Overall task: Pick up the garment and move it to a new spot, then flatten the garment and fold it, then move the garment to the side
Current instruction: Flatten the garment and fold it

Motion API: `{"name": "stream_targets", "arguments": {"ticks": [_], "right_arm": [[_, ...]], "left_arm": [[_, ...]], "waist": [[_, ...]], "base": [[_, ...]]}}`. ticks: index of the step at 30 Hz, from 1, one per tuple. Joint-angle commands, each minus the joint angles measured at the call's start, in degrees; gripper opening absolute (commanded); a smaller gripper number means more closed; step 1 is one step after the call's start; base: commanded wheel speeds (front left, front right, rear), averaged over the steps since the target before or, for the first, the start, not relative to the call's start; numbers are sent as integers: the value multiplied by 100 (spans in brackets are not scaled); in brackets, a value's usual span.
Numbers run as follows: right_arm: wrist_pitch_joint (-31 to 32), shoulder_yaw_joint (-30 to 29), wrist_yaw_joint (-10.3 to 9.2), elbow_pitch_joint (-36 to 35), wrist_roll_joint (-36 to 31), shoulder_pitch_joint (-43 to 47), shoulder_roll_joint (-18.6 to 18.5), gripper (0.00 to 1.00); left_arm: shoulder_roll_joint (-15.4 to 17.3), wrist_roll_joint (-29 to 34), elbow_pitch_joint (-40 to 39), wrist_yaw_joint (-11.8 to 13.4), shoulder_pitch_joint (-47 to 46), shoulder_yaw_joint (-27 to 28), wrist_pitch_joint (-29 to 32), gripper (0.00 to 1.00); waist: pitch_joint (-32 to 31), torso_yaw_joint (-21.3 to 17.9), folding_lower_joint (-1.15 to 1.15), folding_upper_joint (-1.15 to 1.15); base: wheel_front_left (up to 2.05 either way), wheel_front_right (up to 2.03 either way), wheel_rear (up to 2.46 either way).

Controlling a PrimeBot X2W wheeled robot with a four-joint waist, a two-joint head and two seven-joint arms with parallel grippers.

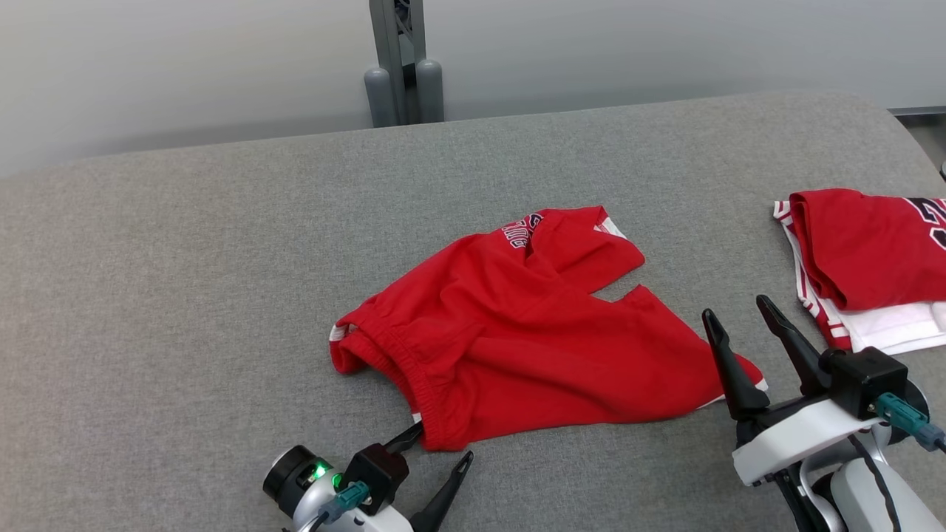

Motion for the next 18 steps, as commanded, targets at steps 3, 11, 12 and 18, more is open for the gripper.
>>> {"name": "stream_targets", "arguments": {"ticks": [3,11,12,18], "right_arm": [[-3,-9,-3,22,23,-70,4,100],[-3,-21,-3,62,18,-103,4,100],[-3,-22,-3,70,15,-97,8,100],[-3,-34,-3,160,-18,-6,34,100]], "left_arm": [[48,-60,52,-6,-164,-102,-2,100],[123,-360,-91,-6,-273,-390,-2,0],[125,-410,-129,-6,-266,-425,-2,0],[162,-839,-701,-6,-135,-135,-2,0]], "waist": [[52,-15,0,0],[74,-16,0,0],[64,-12,0,0],[-94,36,0,0]], "base": [[0,0,0],[0,0,0],[0,0,0],[0,0,0]]}}
